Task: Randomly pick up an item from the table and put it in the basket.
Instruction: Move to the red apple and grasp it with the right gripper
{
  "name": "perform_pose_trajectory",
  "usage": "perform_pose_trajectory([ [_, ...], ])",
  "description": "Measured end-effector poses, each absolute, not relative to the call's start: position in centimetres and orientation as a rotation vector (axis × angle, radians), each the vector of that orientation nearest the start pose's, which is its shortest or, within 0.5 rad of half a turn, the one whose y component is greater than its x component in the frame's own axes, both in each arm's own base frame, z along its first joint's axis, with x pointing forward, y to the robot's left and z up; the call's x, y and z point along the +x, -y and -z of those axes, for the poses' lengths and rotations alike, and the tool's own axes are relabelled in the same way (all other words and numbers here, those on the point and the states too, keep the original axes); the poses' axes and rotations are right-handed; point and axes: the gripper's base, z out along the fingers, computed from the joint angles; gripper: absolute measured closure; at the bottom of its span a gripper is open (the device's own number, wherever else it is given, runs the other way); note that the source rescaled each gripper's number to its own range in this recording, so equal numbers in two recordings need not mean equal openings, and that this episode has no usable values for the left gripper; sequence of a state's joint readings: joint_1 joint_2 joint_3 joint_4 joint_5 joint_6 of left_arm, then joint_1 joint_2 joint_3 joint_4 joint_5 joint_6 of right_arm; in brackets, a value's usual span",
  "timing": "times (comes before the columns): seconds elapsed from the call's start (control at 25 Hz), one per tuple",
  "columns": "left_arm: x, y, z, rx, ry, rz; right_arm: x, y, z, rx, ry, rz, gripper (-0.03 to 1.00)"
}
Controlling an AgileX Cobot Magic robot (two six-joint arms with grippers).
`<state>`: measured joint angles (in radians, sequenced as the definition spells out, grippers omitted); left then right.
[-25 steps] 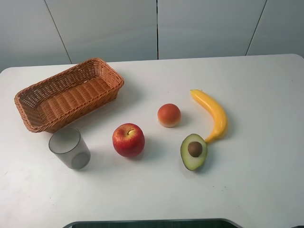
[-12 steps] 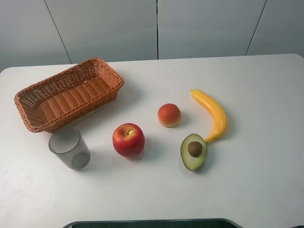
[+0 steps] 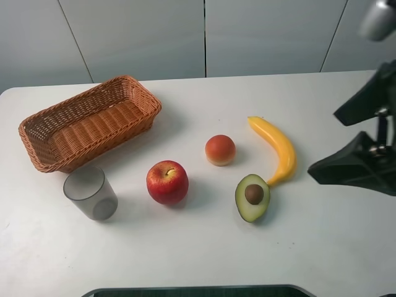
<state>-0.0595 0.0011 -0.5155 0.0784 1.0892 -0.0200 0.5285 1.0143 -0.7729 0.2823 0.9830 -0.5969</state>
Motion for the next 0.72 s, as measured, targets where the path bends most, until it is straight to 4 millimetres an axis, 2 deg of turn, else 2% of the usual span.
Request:
perform_pose_trajectory([
  [0.4, -0.7, -0.7, -27.9, 0.033, -2.056, -0.043, 17.4, -21.3, -25.9, -1.709, -2.29, -0.365, -0.01],
  [0.56, -0.7, -0.7, -27.9, 0.033, -2.056, -0.043, 18.8, -25.5, -24.5, -1.811, -2.257, -0.352, -0.01],
  [0.72, -0.7, -0.7, -27.9, 0.033, -2.056, -0.043, 20.5, -28.7, -22.8, -1.879, -2.237, -0.311, -0.01],
])
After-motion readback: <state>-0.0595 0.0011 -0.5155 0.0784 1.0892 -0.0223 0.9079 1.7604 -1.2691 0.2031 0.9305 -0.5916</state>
